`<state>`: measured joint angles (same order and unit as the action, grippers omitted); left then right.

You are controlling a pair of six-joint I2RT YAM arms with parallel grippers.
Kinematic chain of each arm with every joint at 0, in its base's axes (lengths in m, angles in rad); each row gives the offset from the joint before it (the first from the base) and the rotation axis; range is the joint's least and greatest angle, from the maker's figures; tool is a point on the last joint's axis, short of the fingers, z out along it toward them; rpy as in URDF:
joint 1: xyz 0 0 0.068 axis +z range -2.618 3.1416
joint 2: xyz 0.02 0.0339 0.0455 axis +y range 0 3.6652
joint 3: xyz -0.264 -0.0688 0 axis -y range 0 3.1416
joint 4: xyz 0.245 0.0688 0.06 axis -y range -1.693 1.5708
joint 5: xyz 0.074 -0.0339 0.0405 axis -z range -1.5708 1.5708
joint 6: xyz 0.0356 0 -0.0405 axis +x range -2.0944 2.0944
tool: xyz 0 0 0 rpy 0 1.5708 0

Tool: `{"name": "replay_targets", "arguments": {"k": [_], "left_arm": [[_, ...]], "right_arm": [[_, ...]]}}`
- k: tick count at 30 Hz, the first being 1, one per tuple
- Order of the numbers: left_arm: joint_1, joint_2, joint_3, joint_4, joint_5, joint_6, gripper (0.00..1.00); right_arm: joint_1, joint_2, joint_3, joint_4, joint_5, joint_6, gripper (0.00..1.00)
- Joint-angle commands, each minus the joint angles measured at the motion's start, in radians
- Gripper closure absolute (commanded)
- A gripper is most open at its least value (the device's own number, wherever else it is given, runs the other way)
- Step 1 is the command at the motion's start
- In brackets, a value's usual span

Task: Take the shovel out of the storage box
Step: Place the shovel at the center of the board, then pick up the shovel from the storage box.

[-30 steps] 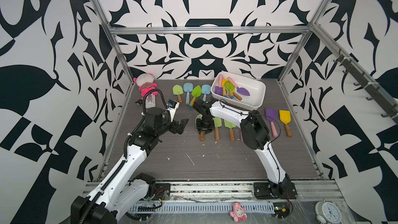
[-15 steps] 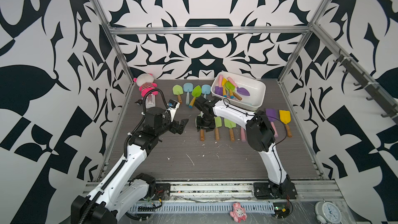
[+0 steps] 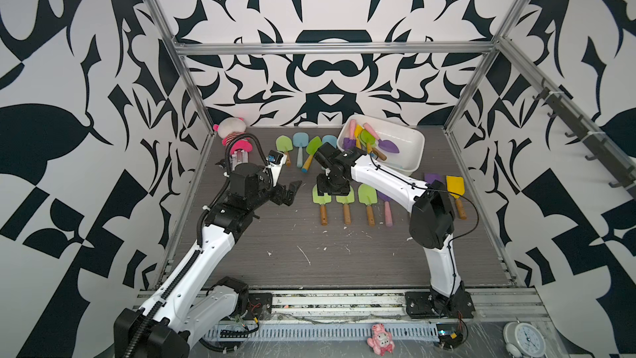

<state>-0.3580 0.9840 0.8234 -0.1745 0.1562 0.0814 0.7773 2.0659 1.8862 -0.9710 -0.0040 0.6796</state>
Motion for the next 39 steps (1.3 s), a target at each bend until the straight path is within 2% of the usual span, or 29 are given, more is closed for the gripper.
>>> {"name": "replay_targets", "arguments": {"k": [1,12,16,18,21,28,33,39], "left_arm": [[0.006,0.002,0.046,0.033,0.003,0.018,0.0],[0.009,0.01,0.118,0.036,0.004,0.032,0.01],[0.01,0.006,0.135,0.036,0.008,0.042,0.01],[0.011,0.004,0.143,0.036,0.009,0.045,0.01],[0.012,0.006,0.155,0.041,0.014,0.048,0.01],[0.013,0.036,0.173,0.049,0.049,0.033,0.01],[0.013,0.048,0.186,0.049,0.057,0.026,0.0],[0.013,0.071,0.203,0.053,0.072,0.021,0.01]], "right_arm": [[-0.01,-0.081,0.051,-0.022,0.116,-0.075,0.35],[-0.049,-0.16,0.106,-0.021,0.288,-0.218,0.23],[-0.096,-0.196,0.092,-0.002,0.282,-0.226,0.21],[-0.121,-0.217,0.073,0.022,0.261,-0.238,0.15],[-0.18,-0.241,0.045,0.042,0.214,-0.242,0.12],[-0.323,-0.247,0.063,0.049,0.11,-0.277,0.12],[-0.432,-0.22,0.064,0.091,0.02,-0.261,0.17],[-0.531,-0.119,0.134,0.144,-0.021,-0.421,0.26]]}}
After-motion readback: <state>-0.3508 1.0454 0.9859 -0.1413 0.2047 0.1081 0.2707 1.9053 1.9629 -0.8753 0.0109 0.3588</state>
